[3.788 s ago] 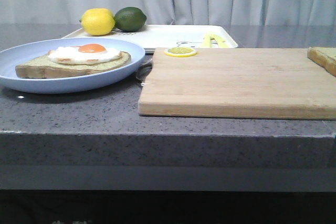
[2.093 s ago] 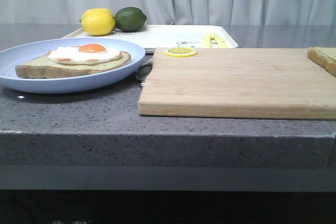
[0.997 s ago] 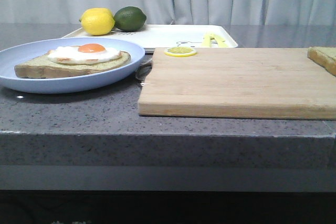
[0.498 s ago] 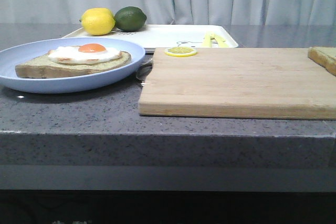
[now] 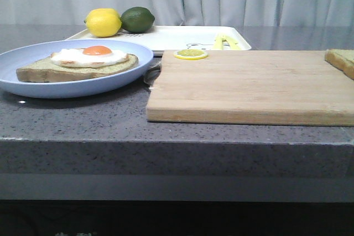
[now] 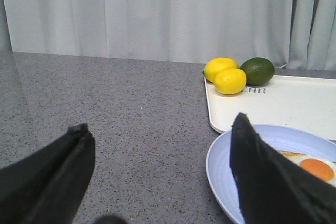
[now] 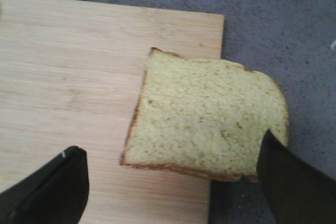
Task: Place bread and move sandwich to tray
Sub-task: 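Lower the right gripper onto the bread slice on the board and grasp it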
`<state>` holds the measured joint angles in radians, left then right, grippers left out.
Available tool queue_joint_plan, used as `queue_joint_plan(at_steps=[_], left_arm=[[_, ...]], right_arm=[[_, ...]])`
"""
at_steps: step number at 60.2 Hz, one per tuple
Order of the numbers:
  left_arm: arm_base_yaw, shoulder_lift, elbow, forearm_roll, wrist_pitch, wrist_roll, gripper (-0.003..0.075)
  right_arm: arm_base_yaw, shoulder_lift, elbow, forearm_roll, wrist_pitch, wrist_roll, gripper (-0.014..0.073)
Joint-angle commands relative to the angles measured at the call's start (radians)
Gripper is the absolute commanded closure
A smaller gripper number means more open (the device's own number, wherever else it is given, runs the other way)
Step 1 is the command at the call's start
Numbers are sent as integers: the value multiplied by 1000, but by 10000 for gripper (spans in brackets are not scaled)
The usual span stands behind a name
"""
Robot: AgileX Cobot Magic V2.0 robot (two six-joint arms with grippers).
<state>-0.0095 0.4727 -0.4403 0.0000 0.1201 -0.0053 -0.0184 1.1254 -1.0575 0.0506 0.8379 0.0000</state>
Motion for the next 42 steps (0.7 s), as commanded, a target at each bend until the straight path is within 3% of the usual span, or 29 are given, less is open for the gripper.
queue_joint_plan(at_steps=[1, 16, 29, 42], left_arm=[[1, 10, -31, 0, -90, -7, 188], [1, 10, -31, 0, -90, -7, 188], [1, 10, -31, 0, -90, -7, 188], [1, 10, -31, 0, -90, -7, 188]], right_arm=[[-70, 64, -102, 11, -4, 0, -59], [-309, 220, -156, 126, 19, -39, -59], [-419, 334, -156, 517, 65, -386, -59], [-426, 412, -159, 523, 74, -424, -59]])
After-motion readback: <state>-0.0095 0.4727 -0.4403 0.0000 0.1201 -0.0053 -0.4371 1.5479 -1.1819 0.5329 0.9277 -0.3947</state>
